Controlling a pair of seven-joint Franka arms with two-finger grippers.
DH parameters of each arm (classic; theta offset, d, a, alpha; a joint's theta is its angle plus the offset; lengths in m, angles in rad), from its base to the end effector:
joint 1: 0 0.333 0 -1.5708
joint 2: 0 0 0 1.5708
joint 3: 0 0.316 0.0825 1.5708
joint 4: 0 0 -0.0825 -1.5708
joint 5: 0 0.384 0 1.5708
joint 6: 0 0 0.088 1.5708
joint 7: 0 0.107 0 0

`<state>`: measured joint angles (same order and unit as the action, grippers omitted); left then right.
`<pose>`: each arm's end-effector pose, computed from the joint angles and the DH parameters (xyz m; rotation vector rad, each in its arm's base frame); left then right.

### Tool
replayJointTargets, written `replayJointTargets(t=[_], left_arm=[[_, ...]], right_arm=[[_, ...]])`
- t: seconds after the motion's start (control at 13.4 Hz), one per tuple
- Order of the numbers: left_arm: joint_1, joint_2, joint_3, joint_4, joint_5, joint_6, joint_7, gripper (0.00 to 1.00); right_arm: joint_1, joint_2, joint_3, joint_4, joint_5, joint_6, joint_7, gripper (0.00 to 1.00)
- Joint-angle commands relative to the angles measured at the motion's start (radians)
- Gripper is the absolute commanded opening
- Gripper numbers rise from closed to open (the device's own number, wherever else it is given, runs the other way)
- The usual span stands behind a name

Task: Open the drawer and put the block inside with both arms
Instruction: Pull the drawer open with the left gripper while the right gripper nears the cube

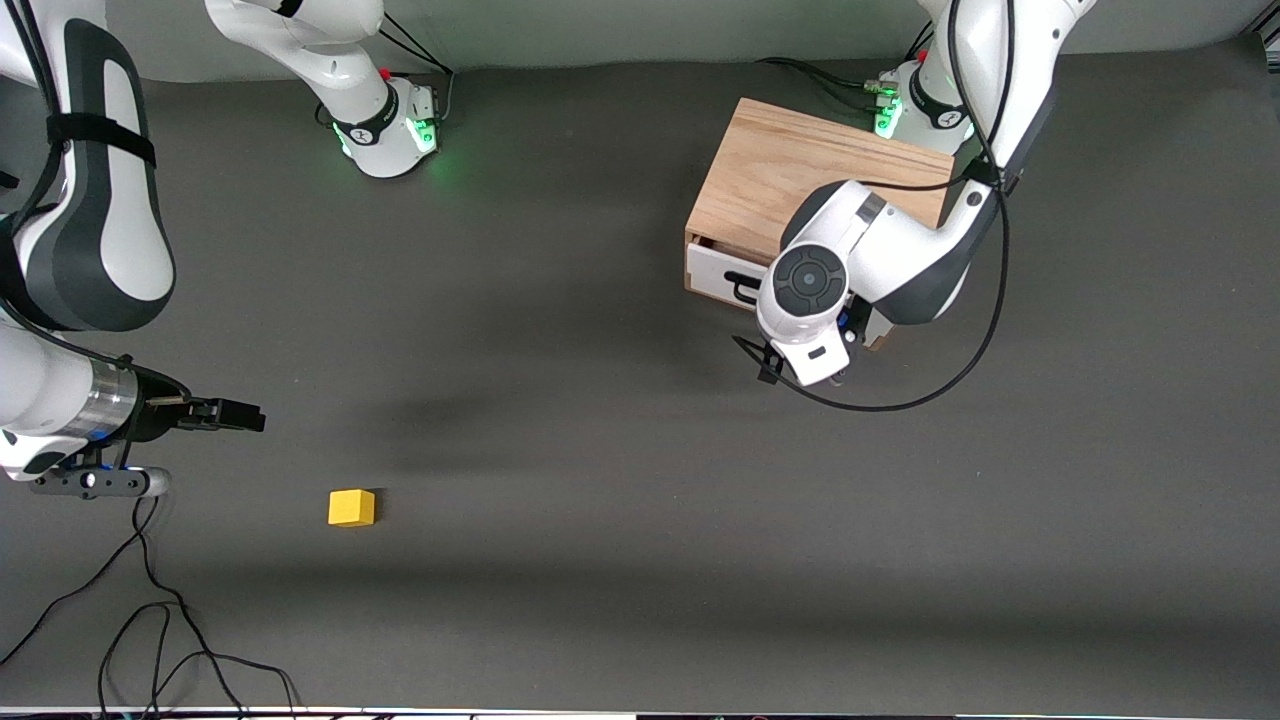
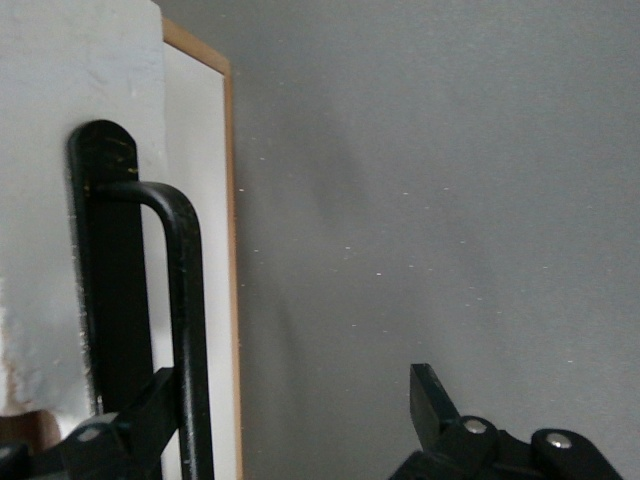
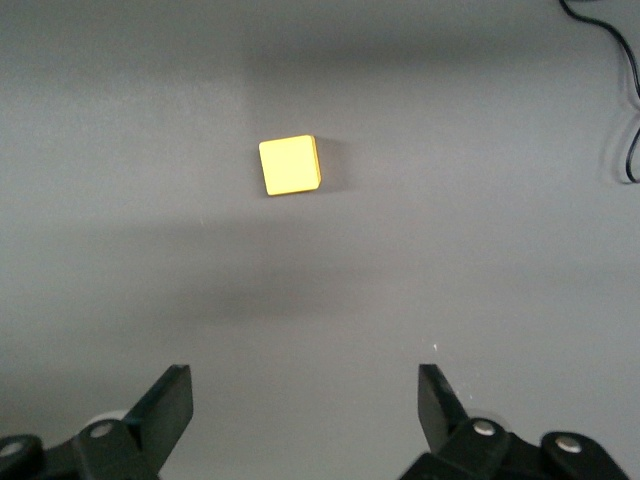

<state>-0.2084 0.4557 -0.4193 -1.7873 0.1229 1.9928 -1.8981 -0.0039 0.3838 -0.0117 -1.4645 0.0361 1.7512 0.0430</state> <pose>0.5211 -0.3459 0.3017 -2.4206 -1.7051 0.2025 0.6639 -0.0060 0.4543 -3.1068 0.1028 0.1516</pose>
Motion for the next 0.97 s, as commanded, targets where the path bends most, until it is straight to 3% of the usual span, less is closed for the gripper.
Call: replayJointTargets(t=[0.0, 0.37, 0.89], left_arm=[[-0.012, 0.087, 0.004, 0.117, 0.053, 0.004, -0.036, 1.0], [-0.035, 0.181, 0.004, 0.247, 0.1, 0.012, -0.052, 1.0], [-0.049, 0.205, 0.03, 0.29, 0.096, 0.118, -0.053, 1.0]], right_arm=[[0.005, 0.039, -0.007, 0.026, 0.007, 0.04, -0.02, 1.0], [0.007, 0.151, -0.004, 0.03, 0.004, 0.184, -0.017, 1.0], [0.007, 0.357, 0.022, 0.113, 0.007, 0.376, -0.014, 1.0]])
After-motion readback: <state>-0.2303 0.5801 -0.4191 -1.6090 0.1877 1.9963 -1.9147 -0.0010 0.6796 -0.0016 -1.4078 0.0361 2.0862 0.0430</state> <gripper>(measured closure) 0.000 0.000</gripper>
